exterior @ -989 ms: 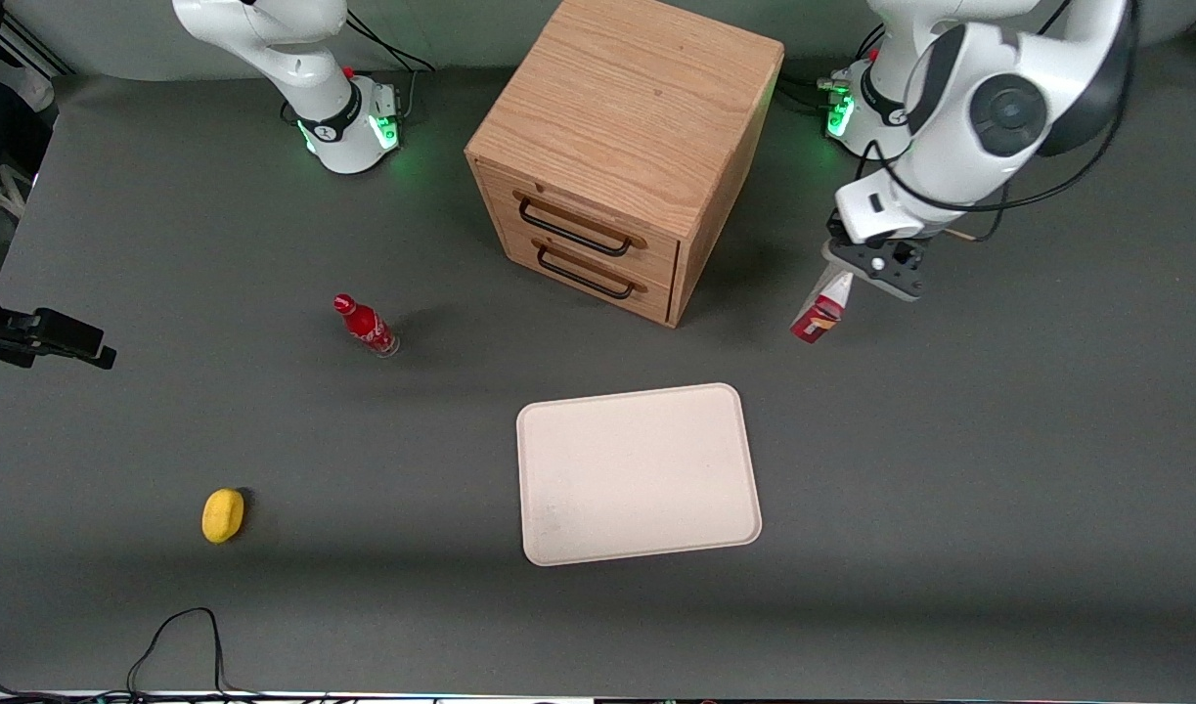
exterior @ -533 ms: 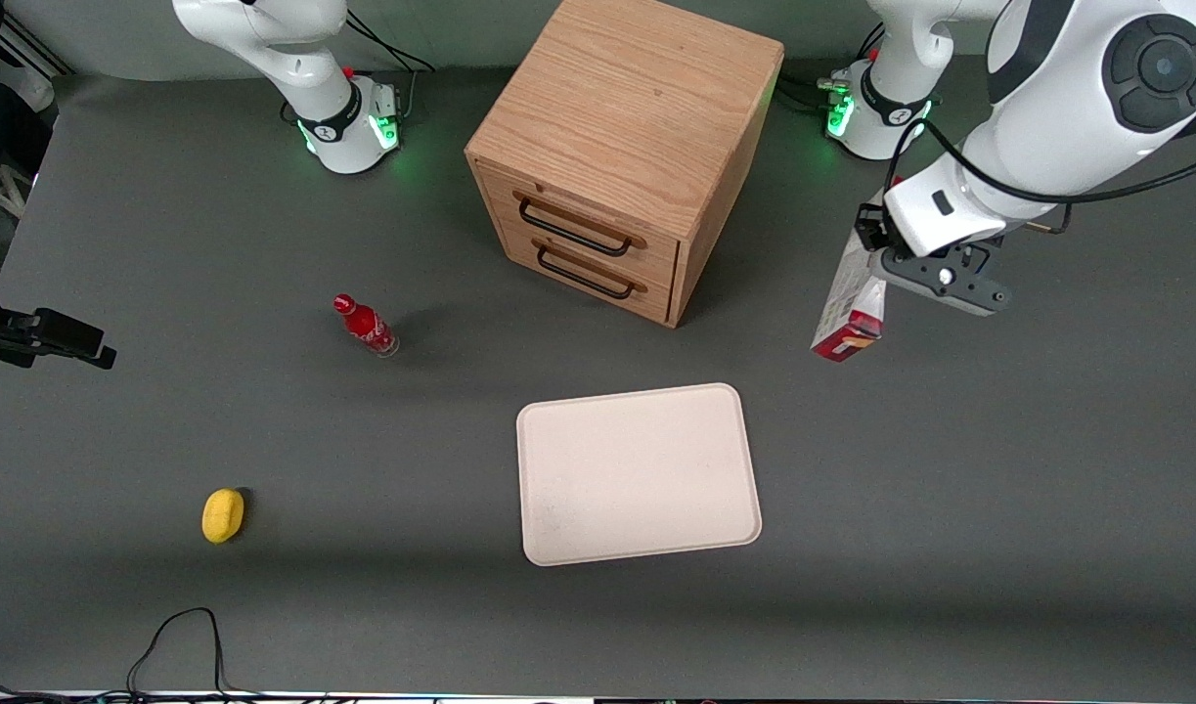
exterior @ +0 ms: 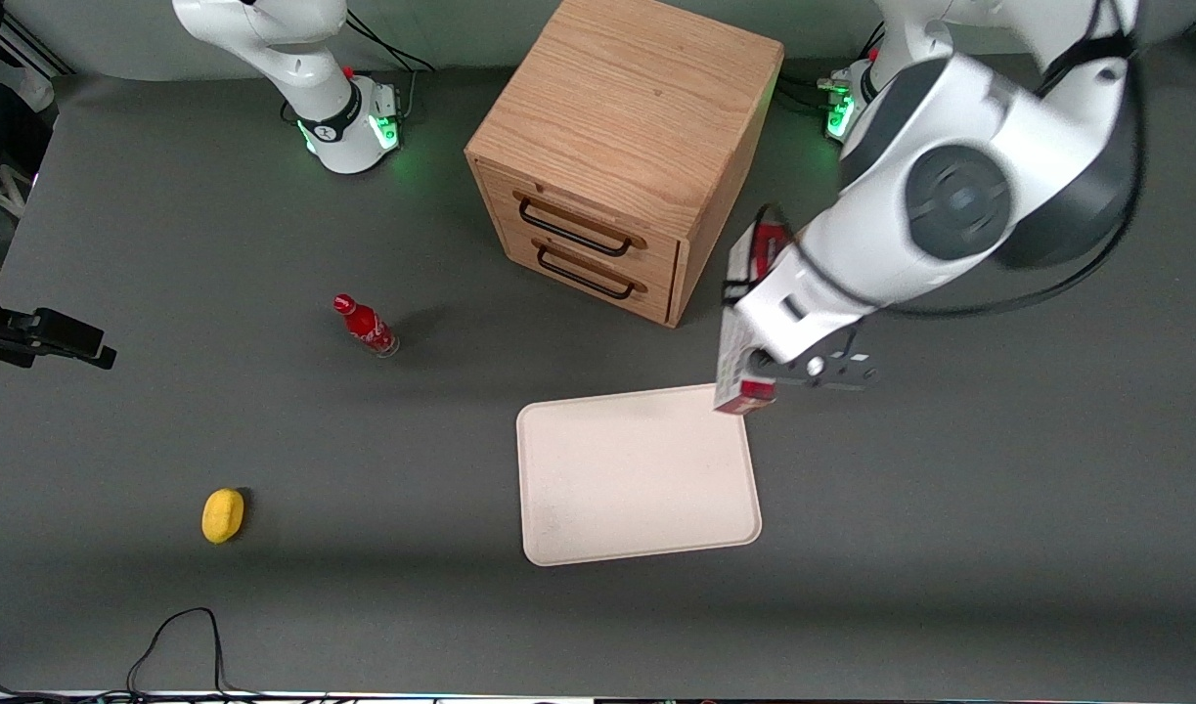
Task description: Place red cookie box on tray
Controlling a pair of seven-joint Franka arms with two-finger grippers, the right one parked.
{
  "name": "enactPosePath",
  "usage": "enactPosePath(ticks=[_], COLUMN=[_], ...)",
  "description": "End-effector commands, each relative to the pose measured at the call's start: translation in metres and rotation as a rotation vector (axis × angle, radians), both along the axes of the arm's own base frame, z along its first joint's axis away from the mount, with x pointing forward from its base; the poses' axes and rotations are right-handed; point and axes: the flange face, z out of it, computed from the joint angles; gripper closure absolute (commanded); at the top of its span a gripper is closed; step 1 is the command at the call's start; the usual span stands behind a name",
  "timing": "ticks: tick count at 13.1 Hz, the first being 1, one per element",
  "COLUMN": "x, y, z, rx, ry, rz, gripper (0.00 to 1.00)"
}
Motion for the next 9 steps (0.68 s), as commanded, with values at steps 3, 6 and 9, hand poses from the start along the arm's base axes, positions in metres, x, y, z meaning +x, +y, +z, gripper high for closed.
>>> enactPosePath(ticks=[3,6,9], x=[0.033,0.062,0.075], y=[-0.038,-0.032,-0.021], z=[-0.072,-0.13,-0.179], rx=[0.092,0.09,0.117], ry=[-0.093,-0.175,-0.163], rz=[0.014,0.095,0.162], gripper=[1.0,1.0,1.0])
